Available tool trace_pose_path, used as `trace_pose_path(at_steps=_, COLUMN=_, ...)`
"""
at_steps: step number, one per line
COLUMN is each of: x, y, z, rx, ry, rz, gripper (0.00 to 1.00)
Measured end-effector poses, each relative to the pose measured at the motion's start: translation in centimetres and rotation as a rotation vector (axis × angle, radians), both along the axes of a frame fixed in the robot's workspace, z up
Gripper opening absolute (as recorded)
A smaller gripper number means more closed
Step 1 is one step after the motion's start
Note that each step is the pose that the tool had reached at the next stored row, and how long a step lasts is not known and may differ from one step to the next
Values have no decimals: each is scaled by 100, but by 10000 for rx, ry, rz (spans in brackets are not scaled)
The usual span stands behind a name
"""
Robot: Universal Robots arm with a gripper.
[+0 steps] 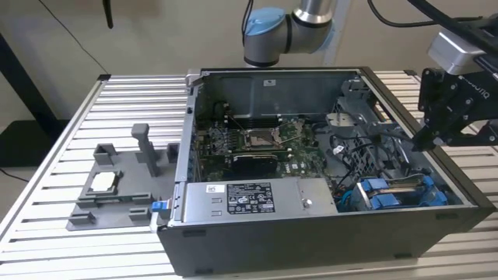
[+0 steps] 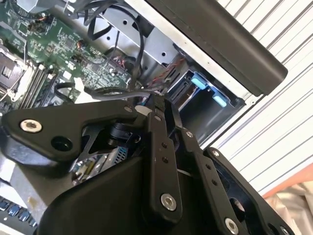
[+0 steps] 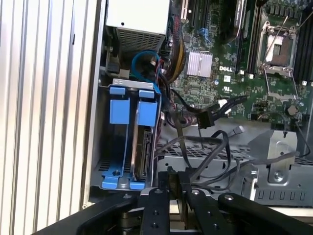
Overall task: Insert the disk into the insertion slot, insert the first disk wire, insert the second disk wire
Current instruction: 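Insert the first disk wire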
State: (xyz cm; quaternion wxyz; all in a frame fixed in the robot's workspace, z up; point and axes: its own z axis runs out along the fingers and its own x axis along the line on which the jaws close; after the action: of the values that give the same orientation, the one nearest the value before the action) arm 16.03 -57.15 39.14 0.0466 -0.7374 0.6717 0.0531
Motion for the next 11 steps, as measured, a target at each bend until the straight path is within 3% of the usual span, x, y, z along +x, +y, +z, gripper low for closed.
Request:
trace_pose_path(at_steps=5, x=81, y=0, z=-19, rx=-68, ry=235, rz=0, gripper=19)
trace_pose_path(at_steps=11, x=83, y=-1, z=-78, rx=-74, ry=246, rz=-65, gripper=19)
